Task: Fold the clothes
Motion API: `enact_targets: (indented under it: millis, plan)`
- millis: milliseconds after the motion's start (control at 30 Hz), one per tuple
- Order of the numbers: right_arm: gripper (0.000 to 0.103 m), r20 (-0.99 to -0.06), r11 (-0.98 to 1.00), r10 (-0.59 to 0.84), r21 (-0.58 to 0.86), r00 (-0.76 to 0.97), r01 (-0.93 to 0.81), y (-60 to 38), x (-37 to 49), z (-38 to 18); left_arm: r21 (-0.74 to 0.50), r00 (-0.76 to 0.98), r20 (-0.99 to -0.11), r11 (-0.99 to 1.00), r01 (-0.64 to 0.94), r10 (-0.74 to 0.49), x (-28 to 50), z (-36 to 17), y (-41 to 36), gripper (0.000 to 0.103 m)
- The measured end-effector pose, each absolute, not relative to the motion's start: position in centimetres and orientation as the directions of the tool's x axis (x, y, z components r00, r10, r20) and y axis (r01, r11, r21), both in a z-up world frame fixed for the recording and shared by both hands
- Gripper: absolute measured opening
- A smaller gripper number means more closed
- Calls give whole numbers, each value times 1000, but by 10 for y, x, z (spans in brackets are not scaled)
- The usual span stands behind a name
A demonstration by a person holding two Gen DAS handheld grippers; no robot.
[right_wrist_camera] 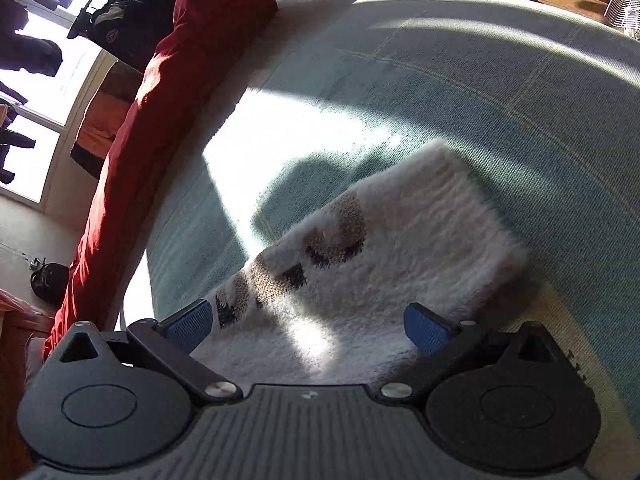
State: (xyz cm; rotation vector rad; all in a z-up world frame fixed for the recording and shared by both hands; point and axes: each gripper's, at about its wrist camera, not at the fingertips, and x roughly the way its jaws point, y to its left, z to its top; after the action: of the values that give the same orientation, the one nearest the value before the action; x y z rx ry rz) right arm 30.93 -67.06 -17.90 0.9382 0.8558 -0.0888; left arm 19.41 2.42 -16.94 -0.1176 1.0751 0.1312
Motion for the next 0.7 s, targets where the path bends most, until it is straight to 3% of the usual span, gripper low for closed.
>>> enact_targets:
  millis: [200,400,700]
  plan:
    - [103,-669,601,266,678,694,423,-683,273,-171,0,444,-892,985,-175,79,198,-162,18,102]
    - [103,-632,584,292,712,718,389,-682,240,-167,50,543,-836,997,-57,73,198,-131,-13,101]
    - [103,-584,649,409,727,701,226,-611,212,-133,-44,572,-819,999,19,-47,212,-106,-22,101]
